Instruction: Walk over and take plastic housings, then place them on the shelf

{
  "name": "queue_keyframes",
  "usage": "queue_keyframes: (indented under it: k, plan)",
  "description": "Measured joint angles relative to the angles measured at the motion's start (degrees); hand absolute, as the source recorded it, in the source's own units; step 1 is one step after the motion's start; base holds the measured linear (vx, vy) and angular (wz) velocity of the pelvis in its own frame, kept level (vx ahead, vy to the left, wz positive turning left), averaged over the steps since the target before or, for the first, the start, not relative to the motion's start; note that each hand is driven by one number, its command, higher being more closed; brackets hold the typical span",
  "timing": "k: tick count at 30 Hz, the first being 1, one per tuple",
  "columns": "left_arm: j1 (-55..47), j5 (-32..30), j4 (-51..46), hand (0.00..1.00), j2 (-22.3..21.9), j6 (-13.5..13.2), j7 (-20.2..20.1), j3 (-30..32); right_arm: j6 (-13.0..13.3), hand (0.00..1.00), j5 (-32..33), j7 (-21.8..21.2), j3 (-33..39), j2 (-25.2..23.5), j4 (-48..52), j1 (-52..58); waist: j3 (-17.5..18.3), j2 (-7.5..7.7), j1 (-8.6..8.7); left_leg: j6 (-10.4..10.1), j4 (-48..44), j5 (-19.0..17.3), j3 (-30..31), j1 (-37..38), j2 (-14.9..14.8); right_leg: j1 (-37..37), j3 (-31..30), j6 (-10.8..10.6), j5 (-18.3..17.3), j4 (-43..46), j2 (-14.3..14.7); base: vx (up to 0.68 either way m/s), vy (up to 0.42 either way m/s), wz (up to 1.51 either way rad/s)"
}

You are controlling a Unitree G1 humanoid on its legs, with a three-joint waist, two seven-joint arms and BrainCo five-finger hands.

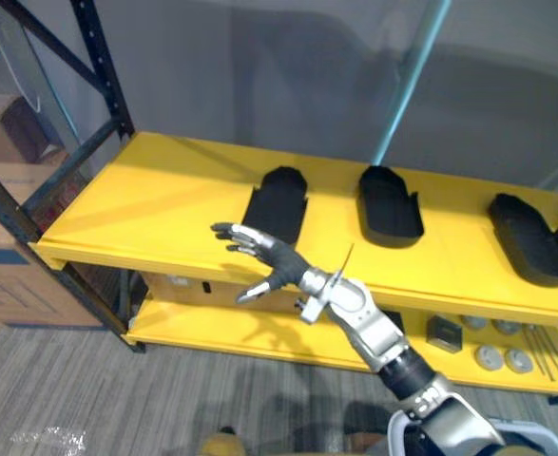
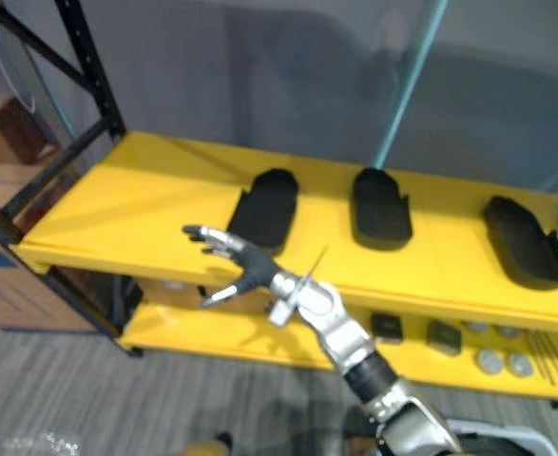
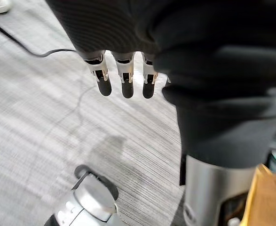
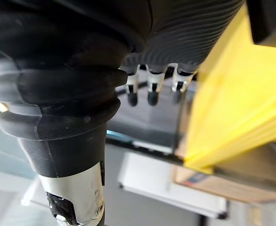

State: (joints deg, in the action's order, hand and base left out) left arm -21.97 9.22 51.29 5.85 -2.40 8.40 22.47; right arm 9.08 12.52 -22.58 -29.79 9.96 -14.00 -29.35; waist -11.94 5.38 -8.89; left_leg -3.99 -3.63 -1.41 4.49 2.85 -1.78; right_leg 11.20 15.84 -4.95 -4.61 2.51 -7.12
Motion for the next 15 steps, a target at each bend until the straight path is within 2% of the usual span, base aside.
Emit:
queue_keyframes:
  k: [3,7,9,15]
  plan:
    - [0.0,-0.1,0.4,0.0,-0.1,1.5,0.0,0.0,-0.7,0.0,-1.2,0.9,0.0,0.2,-5.2,-0.7,-2.0,0.02,-1.05,0.0,0.1,0.0,0.1,-0.1,0.2,0.0,0.1,-0.1,0.0,0.0,0.0,0.0,0.0,0.0]
    - [0.4,-0.1,0.6,0.0,-0.1,1.7,0.0,0.0,-0.7,0.0,-3.3,3.2,1.3,1.0,-9.4,-0.8,-3.2,0.39,-1.66,0.1,0.0,0.1,1.5,-1.2,0.9,-0.2,1.4,-0.5,0.1,0.0,-0.6,0.01,0.007,0.17]
    - [1.0,0.0,0.6,0.0,-0.1,1.7,0.0,0.0,-0.7,0.0,-4.5,4.4,2.5,1.2,-10.2,-0.9,-4.1,-0.19,-2.85,0.1,0.0,0.0,1.5,-1.1,1.0,-0.1,1.4,-0.6,0.2,0.0,-0.8,0.02,0.012,0.01]
    - [1.9,1.8,-0.7,0.0,-0.2,1.6,0.3,-0.4,-0.9,0.0,-6.7,8.4,6.7,1.5,-11.7,-3.1,-5.7,-0.16,-3.0,0.3,0.0,0.2,2.0,-2.0,1.4,-0.9,1.6,-1.3,0.7,0.0,-0.9,0.0,0.001,0.04]
